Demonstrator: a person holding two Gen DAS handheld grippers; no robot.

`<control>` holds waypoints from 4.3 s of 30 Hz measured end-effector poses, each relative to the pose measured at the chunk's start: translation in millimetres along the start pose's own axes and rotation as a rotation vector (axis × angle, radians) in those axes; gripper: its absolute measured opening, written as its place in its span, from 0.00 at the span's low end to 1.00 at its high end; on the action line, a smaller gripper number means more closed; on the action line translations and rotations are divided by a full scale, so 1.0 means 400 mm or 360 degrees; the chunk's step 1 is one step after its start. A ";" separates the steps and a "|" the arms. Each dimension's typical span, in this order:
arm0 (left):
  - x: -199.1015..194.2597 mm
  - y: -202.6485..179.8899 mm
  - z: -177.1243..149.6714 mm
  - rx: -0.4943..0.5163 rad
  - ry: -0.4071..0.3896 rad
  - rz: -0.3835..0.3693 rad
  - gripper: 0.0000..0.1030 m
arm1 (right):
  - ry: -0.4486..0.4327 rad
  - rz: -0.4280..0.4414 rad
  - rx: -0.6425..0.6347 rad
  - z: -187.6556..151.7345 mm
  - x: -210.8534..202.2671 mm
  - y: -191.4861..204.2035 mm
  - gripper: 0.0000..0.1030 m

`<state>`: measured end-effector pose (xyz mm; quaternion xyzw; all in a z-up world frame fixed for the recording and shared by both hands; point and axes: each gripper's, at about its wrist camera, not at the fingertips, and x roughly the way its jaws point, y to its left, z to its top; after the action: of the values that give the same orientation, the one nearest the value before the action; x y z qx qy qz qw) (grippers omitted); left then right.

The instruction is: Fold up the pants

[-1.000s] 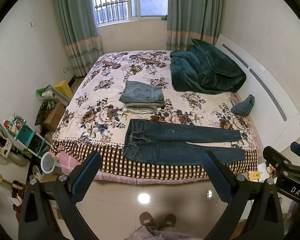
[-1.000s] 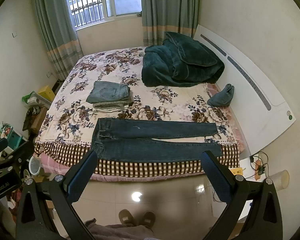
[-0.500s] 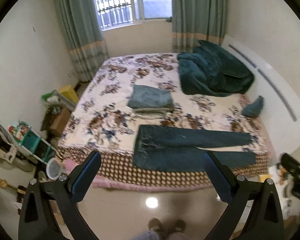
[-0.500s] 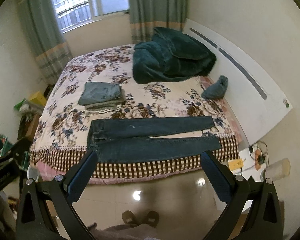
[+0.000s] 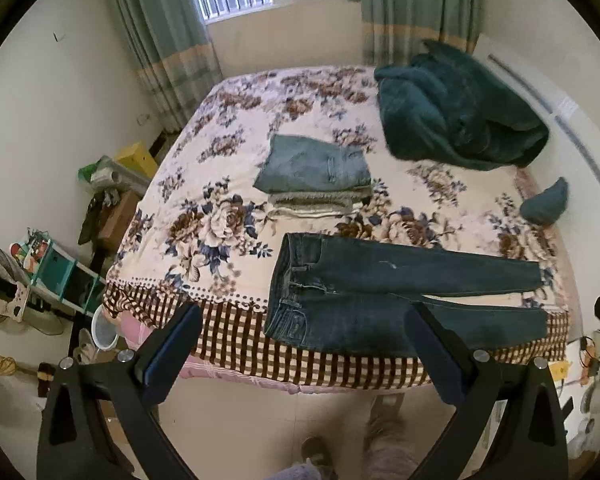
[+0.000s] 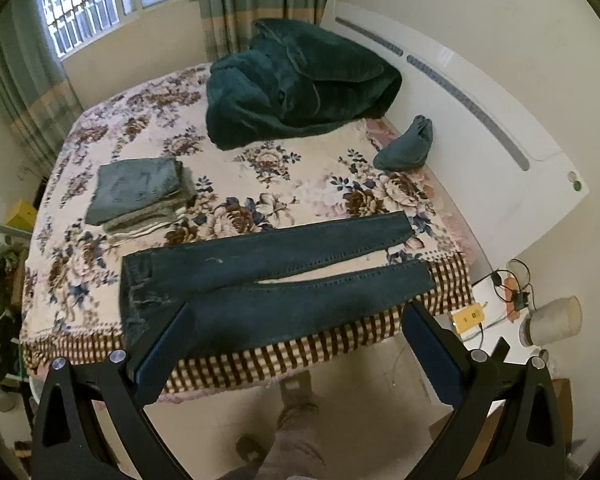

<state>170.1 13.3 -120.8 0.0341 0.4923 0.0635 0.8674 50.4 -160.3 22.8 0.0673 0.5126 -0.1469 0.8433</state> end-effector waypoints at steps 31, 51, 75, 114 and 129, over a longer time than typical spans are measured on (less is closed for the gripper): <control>1.419 -0.173 0.106 -0.1226 0.1110 0.0351 1.00 | 0.0900 -0.0385 0.0791 0.325 1.727 -0.463 1.00; 1.242 -0.119 0.109 -0.1172 0.0803 0.0283 0.14 | 0.1036 -0.0365 0.1049 0.286 1.880 -0.524 0.70; 0.893 0.182 -0.535 -0.1694 0.0668 -0.0401 0.08 | 0.0650 -0.0148 0.0993 -0.121 1.322 -0.670 0.08; 0.828 -0.637 -0.267 -0.0342 0.0483 -0.0212 0.75 | 0.0592 -0.0083 0.0454 -0.036 1.577 -1.074 0.02; 0.840 -0.574 -0.334 -0.0469 0.0553 -0.0199 0.75 | 0.0509 -0.0020 0.0785 -0.071 1.457 -1.261 0.03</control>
<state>243.5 -166.1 -502.6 -0.1349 0.6208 0.0857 0.7675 118.3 -735.0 -487.1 0.2895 0.5881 -0.2597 0.7091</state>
